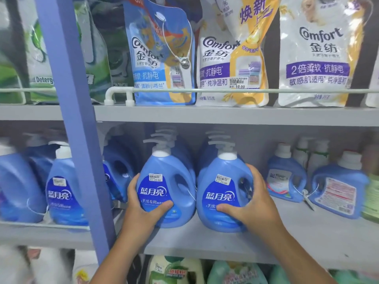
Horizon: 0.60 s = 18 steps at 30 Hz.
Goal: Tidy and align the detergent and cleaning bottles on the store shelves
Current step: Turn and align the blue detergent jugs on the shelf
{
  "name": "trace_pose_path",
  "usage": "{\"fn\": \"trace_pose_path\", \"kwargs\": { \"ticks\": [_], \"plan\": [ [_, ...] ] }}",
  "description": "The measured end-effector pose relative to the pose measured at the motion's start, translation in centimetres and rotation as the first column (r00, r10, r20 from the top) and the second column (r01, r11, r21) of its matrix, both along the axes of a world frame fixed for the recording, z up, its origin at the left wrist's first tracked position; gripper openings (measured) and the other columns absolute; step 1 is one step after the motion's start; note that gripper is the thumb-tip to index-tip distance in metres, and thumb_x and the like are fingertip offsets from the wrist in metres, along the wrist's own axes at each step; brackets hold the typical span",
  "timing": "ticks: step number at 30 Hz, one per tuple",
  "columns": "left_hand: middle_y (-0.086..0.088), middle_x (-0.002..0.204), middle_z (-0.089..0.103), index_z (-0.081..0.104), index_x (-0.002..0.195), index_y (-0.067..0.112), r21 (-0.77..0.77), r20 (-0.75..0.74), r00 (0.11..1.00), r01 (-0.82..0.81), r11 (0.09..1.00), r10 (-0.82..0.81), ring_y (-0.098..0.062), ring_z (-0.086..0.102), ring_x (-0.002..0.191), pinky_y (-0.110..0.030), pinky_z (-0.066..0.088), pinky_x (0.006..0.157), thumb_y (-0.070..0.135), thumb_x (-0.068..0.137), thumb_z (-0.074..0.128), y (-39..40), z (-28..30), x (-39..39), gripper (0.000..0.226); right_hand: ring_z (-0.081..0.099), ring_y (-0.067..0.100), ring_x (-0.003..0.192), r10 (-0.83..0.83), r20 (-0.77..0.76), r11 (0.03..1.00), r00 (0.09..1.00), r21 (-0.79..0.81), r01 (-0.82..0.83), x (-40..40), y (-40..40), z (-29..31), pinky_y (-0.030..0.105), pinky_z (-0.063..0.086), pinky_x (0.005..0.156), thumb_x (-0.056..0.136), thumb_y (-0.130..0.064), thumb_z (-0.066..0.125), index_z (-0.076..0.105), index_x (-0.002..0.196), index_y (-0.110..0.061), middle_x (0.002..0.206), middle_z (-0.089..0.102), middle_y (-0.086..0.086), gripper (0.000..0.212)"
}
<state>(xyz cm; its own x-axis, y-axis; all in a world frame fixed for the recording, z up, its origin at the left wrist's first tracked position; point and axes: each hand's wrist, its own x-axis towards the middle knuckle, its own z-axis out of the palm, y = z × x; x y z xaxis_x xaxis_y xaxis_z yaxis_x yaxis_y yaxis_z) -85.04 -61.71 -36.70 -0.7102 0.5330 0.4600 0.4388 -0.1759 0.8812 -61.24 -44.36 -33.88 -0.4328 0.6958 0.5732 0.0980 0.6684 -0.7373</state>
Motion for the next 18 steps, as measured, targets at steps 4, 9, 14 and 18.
{"fn": "trace_pose_path", "kwargs": {
  "ticks": [4, 9, 14, 18],
  "plan": [
    [0.041, 0.113, 0.059, 0.031, 0.121, 0.075, 0.015, -0.020, 1.000, 0.015, 1.000, -0.015, 0.013, 0.062, 0.099, -0.006, 0.053, 0.070, 0.024, 0.067, 0.095, 0.0, 0.1, 0.1, 0.098, 0.056, -0.006, 0.122, 0.025, -0.009, 0.999, 1.000, -0.034, -0.025, 0.1, -0.4, 0.0, 0.023, 0.053, 0.089, 0.047, -0.057, 0.096, 0.032, 0.141, -0.057, 0.134, 0.053, -0.029, 0.114],
    [0.018, 0.135, 0.055, 0.029, 0.142, 0.059, -0.026, 0.010, 1.000, -0.028, 0.999, 0.029, -0.001, 0.059, 0.115, -0.029, 0.058, 0.091, 0.027, 0.068, 0.095, -0.7, 0.8, 1.4, 0.104, 0.056, -0.003, 0.127, 0.085, -0.004, 0.992, 0.996, -0.093, -0.085, 1.0, -0.4, 0.0, 0.020, 0.055, 0.089, 0.056, -0.050, 0.097, 0.034, 0.143, -0.054, 0.138, 0.054, -0.025, 0.107],
    [0.008, 0.155, 0.041, 0.044, 0.146, 0.021, 0.265, -0.373, 0.875, -0.218, 0.939, 0.308, -0.016, 0.028, 0.152, -0.033, 0.027, 0.123, 0.043, 0.079, 0.078, 0.0, 1.8, 5.8, 0.078, 0.060, 0.000, 0.125, 0.114, -0.043, 0.966, 0.993, -0.229, -0.121, 1.4, -0.4, -1.3, 0.025, 0.058, 0.092, 0.061, -0.046, 0.097, 0.040, 0.139, -0.047, 0.134, 0.057, -0.026, 0.097],
    [0.015, 0.159, 0.035, 0.035, 0.148, 0.042, 0.127, -0.492, 0.870, 0.031, 0.991, 0.036, -0.005, 0.028, 0.151, -0.009, 0.024, 0.116, 0.042, 0.079, 0.084, 3.5, 3.5, 11.1, 0.085, 0.052, -0.007, 0.129, 0.108, 0.039, 0.974, 0.993, -0.206, -0.098, 1.9, -0.6, -1.1, 0.016, 0.051, 0.097, 0.067, -0.046, 0.092, 0.044, 0.139, -0.045, 0.136, 0.053, -0.025, 0.087]
  ]
}}
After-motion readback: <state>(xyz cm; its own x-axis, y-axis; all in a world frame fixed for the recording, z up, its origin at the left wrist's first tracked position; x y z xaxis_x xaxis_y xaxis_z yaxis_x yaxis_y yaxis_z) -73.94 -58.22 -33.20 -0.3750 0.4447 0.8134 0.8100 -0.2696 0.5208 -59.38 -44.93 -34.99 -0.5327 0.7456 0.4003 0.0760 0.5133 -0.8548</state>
